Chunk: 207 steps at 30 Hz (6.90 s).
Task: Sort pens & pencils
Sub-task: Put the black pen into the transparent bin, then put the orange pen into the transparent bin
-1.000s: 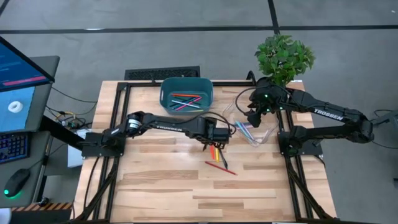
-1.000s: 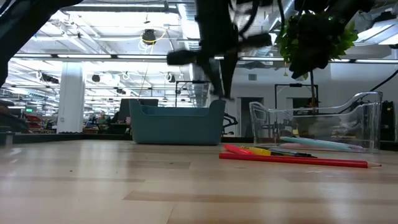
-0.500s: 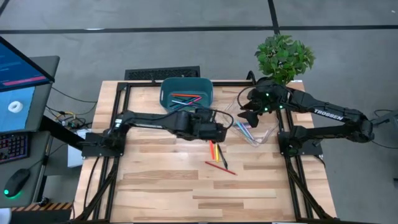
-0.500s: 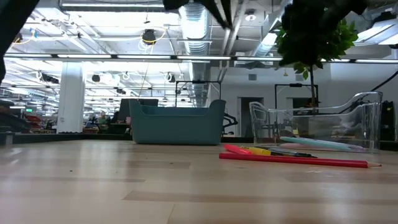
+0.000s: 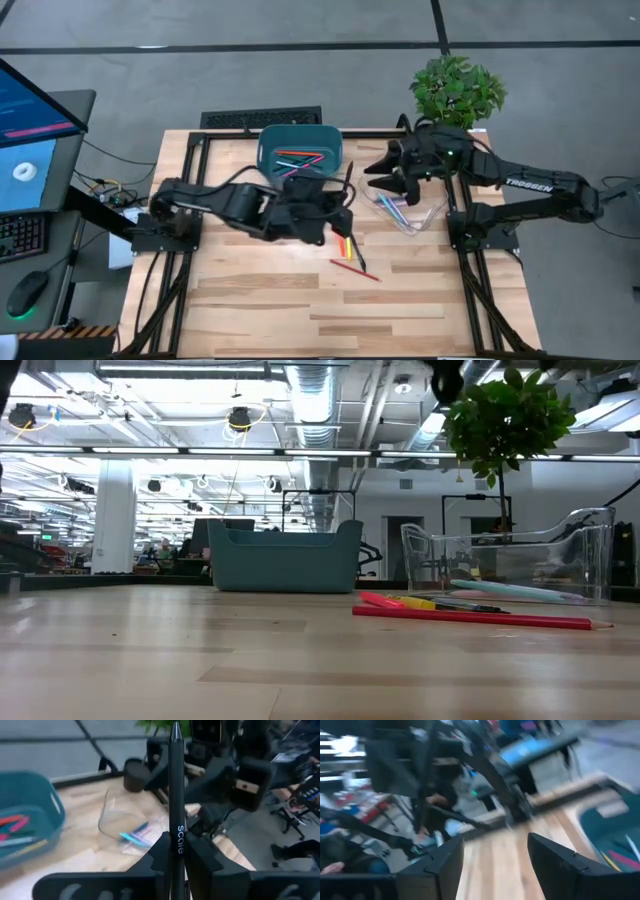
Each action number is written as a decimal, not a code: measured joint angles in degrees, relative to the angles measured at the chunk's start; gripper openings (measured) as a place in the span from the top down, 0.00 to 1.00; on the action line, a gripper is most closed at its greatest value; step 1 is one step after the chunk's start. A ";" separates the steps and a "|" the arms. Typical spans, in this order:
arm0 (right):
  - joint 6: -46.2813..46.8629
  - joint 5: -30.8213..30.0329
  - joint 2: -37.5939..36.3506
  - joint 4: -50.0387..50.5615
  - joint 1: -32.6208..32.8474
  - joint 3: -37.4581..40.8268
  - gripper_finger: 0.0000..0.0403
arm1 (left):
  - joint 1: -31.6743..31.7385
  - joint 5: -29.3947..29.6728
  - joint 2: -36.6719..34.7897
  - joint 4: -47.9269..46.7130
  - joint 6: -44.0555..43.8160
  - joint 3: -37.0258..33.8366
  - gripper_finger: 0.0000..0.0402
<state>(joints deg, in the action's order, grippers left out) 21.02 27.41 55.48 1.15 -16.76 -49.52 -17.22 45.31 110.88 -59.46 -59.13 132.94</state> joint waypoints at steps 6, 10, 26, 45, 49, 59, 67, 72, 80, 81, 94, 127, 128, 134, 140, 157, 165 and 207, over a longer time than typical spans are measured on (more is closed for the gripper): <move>0.23 -0.02 0.00 -13.04 4.25 0.00 0.41 | -1.70 5.18 -2.52 3.19 5.91 -0.02 0.94; 1.95 -0.20 0.01 -19.68 6.50 0.00 0.39 | -1.87 5.28 -3.22 6.78 10.10 -0.02 0.94; 2.57 0.72 9.81 -23.15 8.78 -9.88 0.29 | -0.45 1.27 -3.03 14.58 19.57 -0.04 0.94; 2.43 2.94 13.53 -23.31 5.97 -14.29 0.45 | -0.10 0.43 -3.01 15.14 22.23 -0.04 0.94; 1.45 5.25 13.30 -23.64 5.83 -14.29 0.68 | 0.40 0.38 -3.01 15.13 22.41 -0.04 0.94; 1.22 7.50 13.31 -23.18 6.13 -14.29 0.92 | 1.32 -1.02 -3.01 15.03 22.65 -0.06 0.94; 1.11 7.60 13.31 -22.79 6.15 -14.29 0.94 | 1.29 -1.05 -3.01 15.01 22.47 -0.07 0.94; 1.38 7.44 13.31 -22.72 6.15 -14.29 0.94 | 1.29 -1.04 -3.01 15.03 22.45 -0.09 0.94; 1.51 7.12 13.31 -22.67 6.17 -14.29 0.94 | 1.32 -1.08 -3.01 14.92 22.12 -0.09 0.92; 1.49 7.02 13.31 -22.64 6.15 -14.29 0.94 | 1.32 -1.13 -3.01 14.65 22.06 -0.09 0.91; 1.41 5.61 13.35 -18.02 0.52 -14.29 0.94 | 1.43 -2.56 -2.96 10.41 24.52 -0.09 0.54; -18.39 -26.07 8.57 45.24 -16.27 6.05 0.78 | 1.93 -5.34 5.70 -13.07 1.07 -0.02 0.61; -18.46 -26.03 8.57 45.28 -16.29 6.05 0.76 | 1.93 -5.17 6.67 -13.57 0.19 -0.04 0.61; -18.47 -25.94 8.57 45.54 -16.34 6.05 0.54 | 2.35 -7.99 13.27 -14.39 -4.56 -0.04 0.60; -16.60 -22.87 6.74 47.55 -16.34 4.71 0.38 | 4.73 -16.08 21.24 -19.72 -17.71 -0.09 0.53; -16.50 -22.77 -5.41 50.47 -16.87 2.95 0.45 | 10.46 -26.27 23.23 -16.75 -14.02 -0.05 0.43; -17.01 -22.75 -4.50 49.95 -16.87 2.97 0.46 | 5.23 -24.05 11.31 -22.28 -15.32 0.09 0.43; -16.01 -22.73 -4.50 49.09 -16.76 2.97 0.47 | 3.70 -19.37 -18.89 34.86 -32.94 -67.72 0.49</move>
<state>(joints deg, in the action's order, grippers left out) 5.01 4.68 50.98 50.25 -33.52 -46.54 -13.51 25.94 91.99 -24.60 -92.08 65.23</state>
